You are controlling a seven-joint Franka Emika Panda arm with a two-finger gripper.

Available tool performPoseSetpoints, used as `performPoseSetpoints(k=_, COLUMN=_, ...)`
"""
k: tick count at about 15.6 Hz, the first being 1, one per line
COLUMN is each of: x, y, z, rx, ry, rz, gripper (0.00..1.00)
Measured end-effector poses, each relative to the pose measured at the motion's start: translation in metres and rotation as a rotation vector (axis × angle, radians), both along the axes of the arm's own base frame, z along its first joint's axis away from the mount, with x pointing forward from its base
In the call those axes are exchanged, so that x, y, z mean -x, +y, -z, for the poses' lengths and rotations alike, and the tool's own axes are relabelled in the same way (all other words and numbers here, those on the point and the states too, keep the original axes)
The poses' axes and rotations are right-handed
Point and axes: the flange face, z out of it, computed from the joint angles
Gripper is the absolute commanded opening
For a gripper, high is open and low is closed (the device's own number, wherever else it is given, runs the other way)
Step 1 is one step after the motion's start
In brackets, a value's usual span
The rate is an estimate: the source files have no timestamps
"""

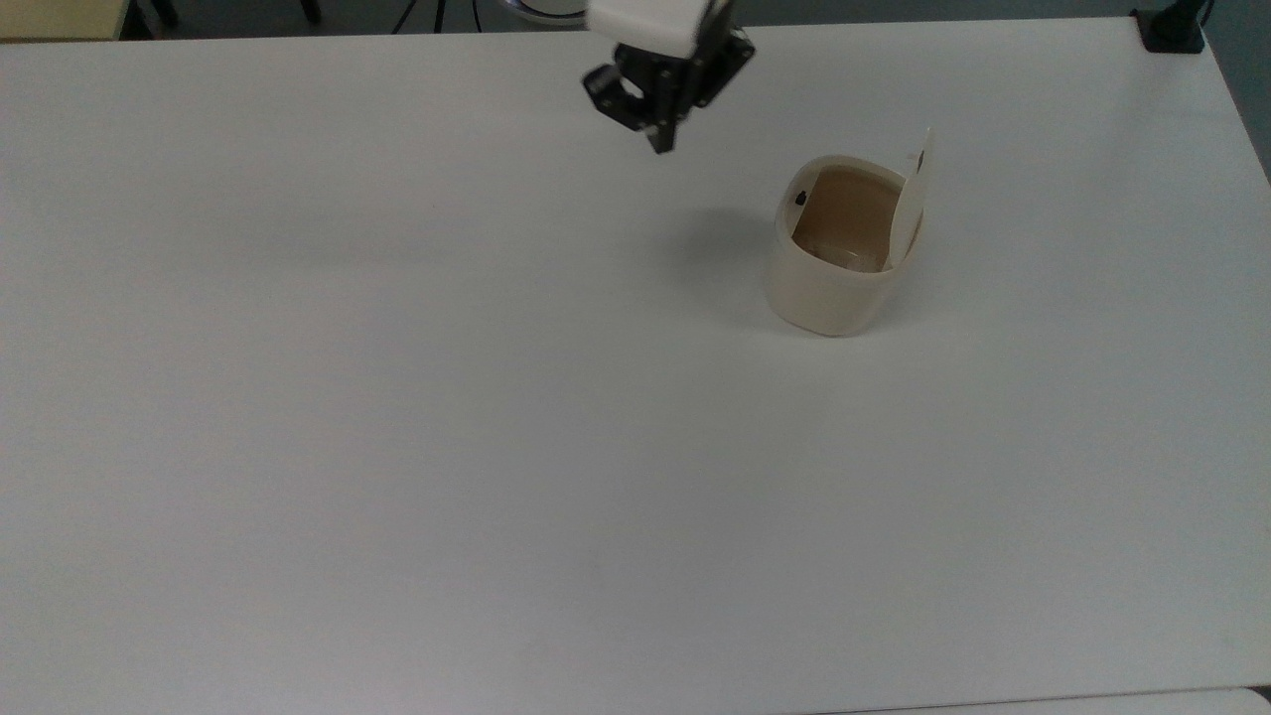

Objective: Open the trash bin

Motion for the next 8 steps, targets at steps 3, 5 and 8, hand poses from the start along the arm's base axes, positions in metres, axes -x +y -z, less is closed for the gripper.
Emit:
performPoseSetpoints(k=3, x=0.012, y=-0.072, z=-0.030, rx=0.007, ry=0.002, rz=0.131, gripper=0.03)
performPoseSetpoints(k=5, x=0.022, y=-0.109, z=-0.046, rx=0.009, ry=-0.004, rz=0.200, gripper=0.03)
performPoseSetpoints(k=8, x=0.031, y=-0.133, z=-0.056, rx=0.011, ry=-0.005, rz=0.311, gripper=0.03)
